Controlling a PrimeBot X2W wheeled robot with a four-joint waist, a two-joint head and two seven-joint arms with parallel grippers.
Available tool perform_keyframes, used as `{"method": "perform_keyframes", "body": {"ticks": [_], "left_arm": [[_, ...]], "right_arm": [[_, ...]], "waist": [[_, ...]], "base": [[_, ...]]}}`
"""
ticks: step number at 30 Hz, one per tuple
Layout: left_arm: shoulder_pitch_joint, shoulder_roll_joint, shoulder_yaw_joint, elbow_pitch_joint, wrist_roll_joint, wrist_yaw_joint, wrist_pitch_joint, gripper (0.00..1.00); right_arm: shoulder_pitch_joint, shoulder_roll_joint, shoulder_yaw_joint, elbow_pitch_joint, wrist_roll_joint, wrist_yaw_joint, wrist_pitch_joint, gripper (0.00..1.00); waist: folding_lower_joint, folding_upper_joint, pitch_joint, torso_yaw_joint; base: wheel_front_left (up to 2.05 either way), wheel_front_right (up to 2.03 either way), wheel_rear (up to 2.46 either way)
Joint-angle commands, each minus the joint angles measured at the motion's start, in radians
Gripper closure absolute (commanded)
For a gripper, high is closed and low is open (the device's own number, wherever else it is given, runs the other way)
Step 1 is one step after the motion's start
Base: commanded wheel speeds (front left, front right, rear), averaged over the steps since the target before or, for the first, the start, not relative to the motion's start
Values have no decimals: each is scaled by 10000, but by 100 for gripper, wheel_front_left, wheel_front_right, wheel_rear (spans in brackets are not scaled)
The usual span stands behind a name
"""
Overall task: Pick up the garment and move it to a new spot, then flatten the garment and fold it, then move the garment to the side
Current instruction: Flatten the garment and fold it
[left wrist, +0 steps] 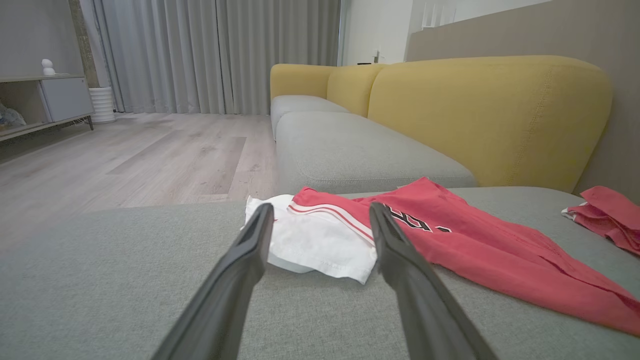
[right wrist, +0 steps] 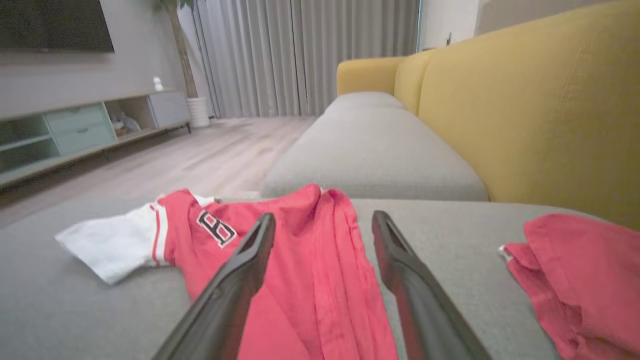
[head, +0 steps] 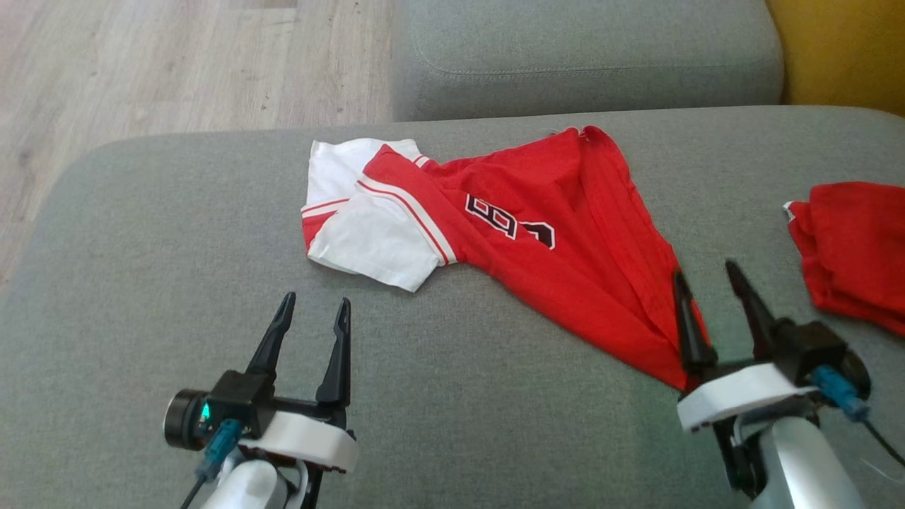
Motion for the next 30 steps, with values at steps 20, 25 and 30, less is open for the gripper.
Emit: {"method": "perform_keyframes", "body": {"ticks": [20, 25, 30], "left_arm": [[-1472, 612, 562, 983, -191, 165, 1059, 0], [-2570, 554, 644, 1989, -293, -46, 1416, 0], [-3564, 454, 699, 3120, -343, -230, 1520, 0]], "right_arm": [[308, 241, 1018, -2733, 1013, -9, -410, 0], [126, 241, 1028, -2835, 960, -9, -410, 0], [-19, 242, 1006, -2898, 830, -9, -411, 0]], "waist": [[0, 0, 1118, -395], [0, 0, 1830, -607], [0, 0, 2372, -734]], "base": [[0, 0, 0], [0, 0, 0], [0, 0, 0]]}}
